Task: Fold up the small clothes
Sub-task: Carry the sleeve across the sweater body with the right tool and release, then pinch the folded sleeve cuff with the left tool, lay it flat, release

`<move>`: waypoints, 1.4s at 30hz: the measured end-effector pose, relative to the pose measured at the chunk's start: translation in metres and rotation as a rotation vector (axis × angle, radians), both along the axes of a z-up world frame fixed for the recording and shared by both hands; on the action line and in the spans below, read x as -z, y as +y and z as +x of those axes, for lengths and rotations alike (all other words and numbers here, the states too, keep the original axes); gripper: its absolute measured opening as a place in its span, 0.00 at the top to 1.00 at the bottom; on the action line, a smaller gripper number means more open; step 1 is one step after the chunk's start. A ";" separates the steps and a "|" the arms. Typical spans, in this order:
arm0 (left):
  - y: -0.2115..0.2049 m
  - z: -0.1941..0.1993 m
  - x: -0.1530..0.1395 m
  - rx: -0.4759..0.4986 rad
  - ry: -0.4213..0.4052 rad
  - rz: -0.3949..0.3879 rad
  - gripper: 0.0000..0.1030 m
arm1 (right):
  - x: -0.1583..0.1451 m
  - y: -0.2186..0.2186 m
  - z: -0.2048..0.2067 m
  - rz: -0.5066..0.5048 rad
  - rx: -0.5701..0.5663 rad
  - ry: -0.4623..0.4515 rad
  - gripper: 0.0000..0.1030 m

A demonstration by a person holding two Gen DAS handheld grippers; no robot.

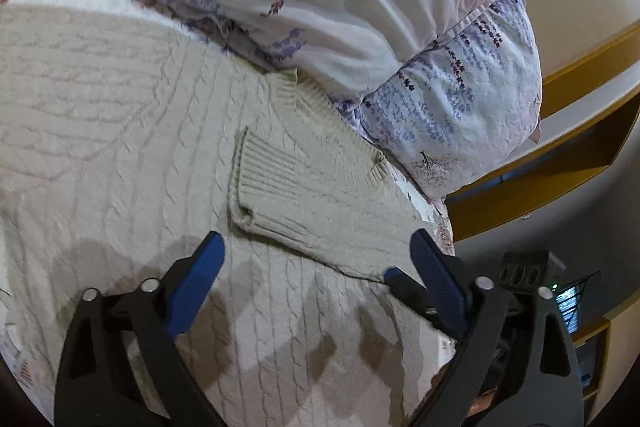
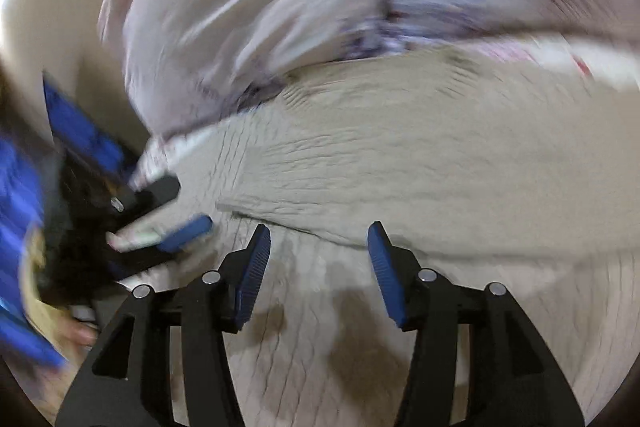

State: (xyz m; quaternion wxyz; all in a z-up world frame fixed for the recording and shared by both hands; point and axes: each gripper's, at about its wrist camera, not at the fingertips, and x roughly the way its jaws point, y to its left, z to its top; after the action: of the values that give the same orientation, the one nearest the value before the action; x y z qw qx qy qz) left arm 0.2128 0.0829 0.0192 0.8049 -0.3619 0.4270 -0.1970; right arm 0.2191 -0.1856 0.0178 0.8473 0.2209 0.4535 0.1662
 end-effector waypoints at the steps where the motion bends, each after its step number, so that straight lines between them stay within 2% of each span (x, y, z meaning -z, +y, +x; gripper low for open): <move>1: 0.000 0.000 0.002 -0.004 0.012 -0.010 0.18 | 0.002 -0.017 -0.003 0.062 0.051 0.027 0.49; 3: 0.000 0.003 0.005 -0.006 0.037 -0.038 0.28 | 0.008 -0.046 -0.011 0.163 0.142 0.068 0.49; 5: 0.000 0.006 0.008 -0.011 0.060 -0.056 0.33 | 0.018 -0.083 -0.024 0.255 0.261 0.104 0.49; 7: -0.002 0.010 0.011 -0.020 0.079 -0.058 0.37 | 0.025 -0.110 -0.035 0.288 0.361 0.111 0.49; 11: -0.006 0.020 0.019 -0.044 0.112 -0.058 0.50 | 0.033 -0.143 -0.044 0.320 0.494 0.105 0.55; 13: -0.008 0.026 0.024 -0.059 0.129 -0.050 0.59 | 0.035 -0.151 -0.047 0.317 0.553 0.089 0.58; 15: -0.009 0.031 0.026 -0.067 0.133 -0.043 0.74 | 0.036 -0.157 -0.047 0.298 0.599 0.072 0.60; 18: -0.011 0.040 0.026 -0.061 0.111 0.005 0.92 | 0.036 -0.165 -0.045 0.253 0.651 0.055 0.70; 20: -0.010 0.040 0.020 -0.053 0.079 0.026 0.92 | 0.036 -0.169 -0.047 0.215 0.667 0.049 0.86; 21: -0.009 0.037 0.014 -0.044 0.052 0.036 0.92 | 0.034 -0.166 -0.048 0.203 0.663 0.033 0.87; 23: -0.010 0.032 0.003 -0.033 0.003 0.083 0.93 | 0.027 -0.160 -0.054 0.164 0.658 -0.003 0.90; 25: -0.008 0.030 -0.001 -0.041 -0.013 0.139 0.93 | 0.021 -0.150 -0.057 0.115 0.647 -0.025 0.90; 32: -0.008 0.033 0.020 -0.053 0.066 0.215 0.91 | 0.028 -0.136 -0.050 -0.032 0.618 0.022 0.89; 35: -0.007 0.031 0.017 -0.056 0.061 0.229 0.83 | 0.023 -0.131 -0.054 -0.078 0.610 0.022 0.74; 38: 0.000 0.028 0.014 -0.064 0.050 0.208 0.61 | 0.015 -0.127 -0.063 -0.123 0.620 -0.004 0.59; 39: 0.003 0.026 0.012 -0.073 0.047 0.207 0.55 | 0.011 -0.126 -0.067 -0.139 0.629 -0.018 0.57; 42: 0.008 0.022 0.009 -0.084 0.043 0.201 0.51 | 0.004 -0.128 -0.073 -0.152 0.662 -0.040 0.57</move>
State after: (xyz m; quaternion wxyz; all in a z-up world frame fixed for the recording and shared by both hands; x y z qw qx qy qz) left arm 0.2347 0.0906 0.0103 0.8354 -0.3009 0.4463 -0.1116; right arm 0.1461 -0.3131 0.0135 0.8780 0.2889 0.3518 -0.1479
